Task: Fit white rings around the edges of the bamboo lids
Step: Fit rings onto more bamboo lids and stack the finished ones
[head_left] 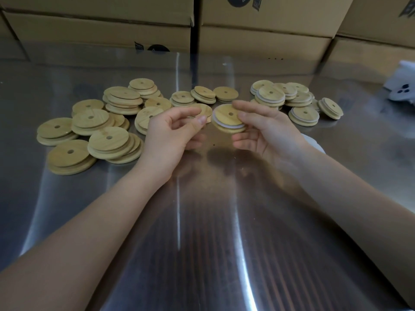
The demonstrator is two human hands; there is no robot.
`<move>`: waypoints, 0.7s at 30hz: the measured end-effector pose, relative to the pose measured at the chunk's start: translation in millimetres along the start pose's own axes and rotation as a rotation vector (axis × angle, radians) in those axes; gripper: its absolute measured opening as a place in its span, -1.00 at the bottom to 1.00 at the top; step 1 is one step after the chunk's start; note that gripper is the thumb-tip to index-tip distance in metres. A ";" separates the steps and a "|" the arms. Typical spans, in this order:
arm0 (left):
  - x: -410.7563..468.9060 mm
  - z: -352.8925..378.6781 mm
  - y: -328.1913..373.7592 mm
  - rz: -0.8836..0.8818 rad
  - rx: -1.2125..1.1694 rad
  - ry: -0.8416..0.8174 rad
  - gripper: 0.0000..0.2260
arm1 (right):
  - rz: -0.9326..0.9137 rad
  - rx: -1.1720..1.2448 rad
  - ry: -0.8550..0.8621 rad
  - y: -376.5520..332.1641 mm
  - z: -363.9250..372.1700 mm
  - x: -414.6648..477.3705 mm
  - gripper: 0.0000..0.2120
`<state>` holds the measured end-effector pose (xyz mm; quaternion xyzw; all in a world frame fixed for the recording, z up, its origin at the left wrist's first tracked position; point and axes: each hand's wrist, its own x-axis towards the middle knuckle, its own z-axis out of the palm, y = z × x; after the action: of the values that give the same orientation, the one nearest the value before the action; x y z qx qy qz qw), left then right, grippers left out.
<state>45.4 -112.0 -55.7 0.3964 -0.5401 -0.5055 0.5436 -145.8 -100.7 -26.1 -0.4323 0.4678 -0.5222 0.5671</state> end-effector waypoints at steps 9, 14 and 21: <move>-2.3 1.5 0.7 0.092 0.227 0.021 -0.85 | 0.035 -0.247 0.065 -5.5 -21.4 8.8 -0.79; -2.5 1.9 1.1 0.073 0.291 -0.009 -0.88 | -0.050 -0.523 0.210 4.0 -25.9 17.6 -0.77; -6.6 8.8 5.6 0.108 0.434 -0.058 -0.91 | -0.206 -0.953 0.366 10.9 -28.2 25.1 -0.78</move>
<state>38.0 -103.6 -50.6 0.4600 -0.6720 -0.3589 0.4562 -171.0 -124.8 -44.1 -0.5880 0.7001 -0.3713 0.1619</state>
